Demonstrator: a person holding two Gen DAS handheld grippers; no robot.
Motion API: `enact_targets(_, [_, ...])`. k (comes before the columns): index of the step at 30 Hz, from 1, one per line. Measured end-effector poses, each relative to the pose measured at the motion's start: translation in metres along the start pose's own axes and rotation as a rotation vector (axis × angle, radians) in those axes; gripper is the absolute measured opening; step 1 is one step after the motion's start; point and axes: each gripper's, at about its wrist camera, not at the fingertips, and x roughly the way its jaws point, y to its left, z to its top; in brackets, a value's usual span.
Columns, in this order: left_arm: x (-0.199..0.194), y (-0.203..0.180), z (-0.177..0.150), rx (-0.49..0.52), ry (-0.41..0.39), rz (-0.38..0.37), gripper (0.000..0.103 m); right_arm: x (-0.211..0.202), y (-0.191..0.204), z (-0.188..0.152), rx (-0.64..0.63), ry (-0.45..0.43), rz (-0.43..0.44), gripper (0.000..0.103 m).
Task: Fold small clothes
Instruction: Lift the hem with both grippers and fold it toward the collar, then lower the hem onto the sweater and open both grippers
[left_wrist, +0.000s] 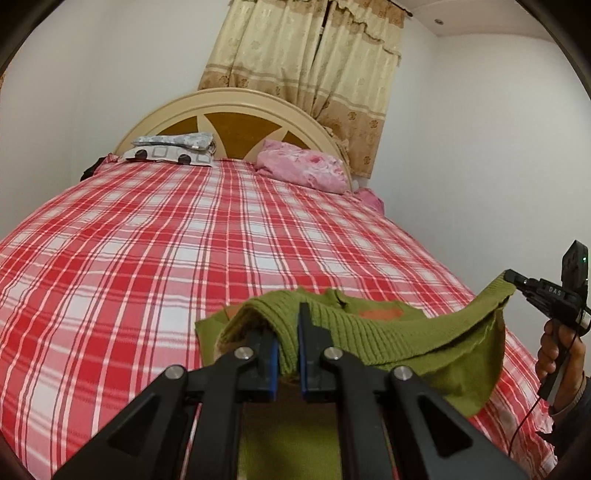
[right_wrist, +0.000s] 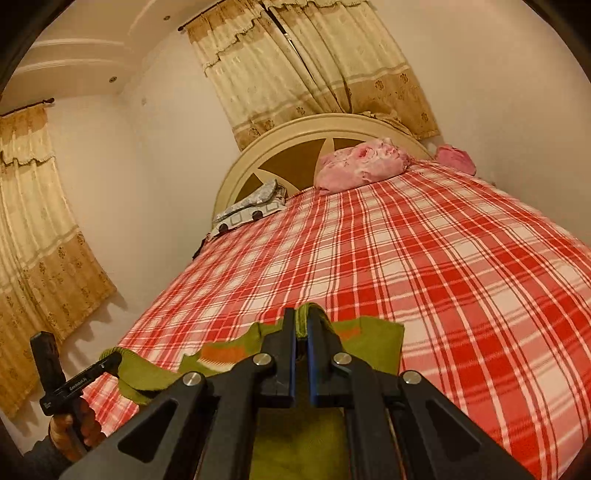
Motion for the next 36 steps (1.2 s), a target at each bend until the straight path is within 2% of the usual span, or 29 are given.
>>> enact_targets(6, [0.058, 0.027, 0.002, -0.052, 0.077, 0.037, 0.008, 0.062, -0.021, 0.013, 0.036, 0.079, -0.018, 0.004])
enact_targets(13, [0.108, 0.031, -0.004, -0.032, 0.152, 0.104, 0.010, 0.146, -0.052, 0.001, 0.059, 0.194, -0.090, 0.004])
enact_targets(15, [0.117, 0.038, -0.006, -0.062, 0.179, 0.122, 0.016, 0.168, -0.058, -0.003, 0.068, 0.253, -0.083, 0.004])
enact_targets(18, [0.124, 0.052, -0.012, -0.143, 0.232, 0.148, 0.021, 0.194, -0.067, -0.009, 0.062, 0.322, -0.127, 0.006])
enact_targets(20, [0.121, 0.055, -0.014, -0.164, 0.242, 0.144, 0.036, 0.196, -0.069, -0.012, 0.054, 0.324, -0.152, 0.007])
enact_targets(21, [0.116, 0.056, -0.015, -0.180, 0.234, 0.133, 0.040, 0.194, -0.069, -0.014, 0.043, 0.318, -0.160, 0.007])
enact_targets(23, [0.100, 0.057, -0.018, -0.190, 0.195, 0.130, 0.055, 0.188, -0.070, -0.018, 0.021, 0.308, -0.178, 0.007])
enact_targets(26, [0.092, 0.055, -0.024, -0.184, 0.204, 0.133, 0.058, 0.178, -0.072, -0.020, -0.010, 0.307, -0.205, 0.009])
enact_targets(28, [0.086, 0.051, -0.029, -0.163, 0.222, 0.157, 0.058, 0.170, -0.076, -0.020, 0.007, 0.314, -0.197, 0.016])
enact_targets(29, [0.080, 0.050, -0.033, -0.164, 0.226, 0.158, 0.058, 0.165, -0.077, -0.021, 0.020, 0.318, -0.176, 0.031])
enact_targets(30, [0.073, 0.049, -0.037, -0.169, 0.220, 0.140, 0.058, 0.158, -0.078, -0.022, 0.032, 0.321, -0.162, 0.061])
enact_targets(31, [0.068, 0.048, -0.040, -0.166, 0.219, 0.140, 0.058, 0.148, -0.077, -0.025, 0.040, 0.308, -0.158, 0.071])
enact_targets(33, [0.059, 0.044, -0.048, -0.141, 0.224, 0.152, 0.058, 0.135, -0.070, -0.031, 0.014, 0.319, -0.116, 0.071])
enact_targets(36, [0.049, 0.042, -0.059, -0.117, 0.237, 0.152, 0.058, 0.117, -0.064, -0.043, -0.009, 0.369, -0.145, 0.071])
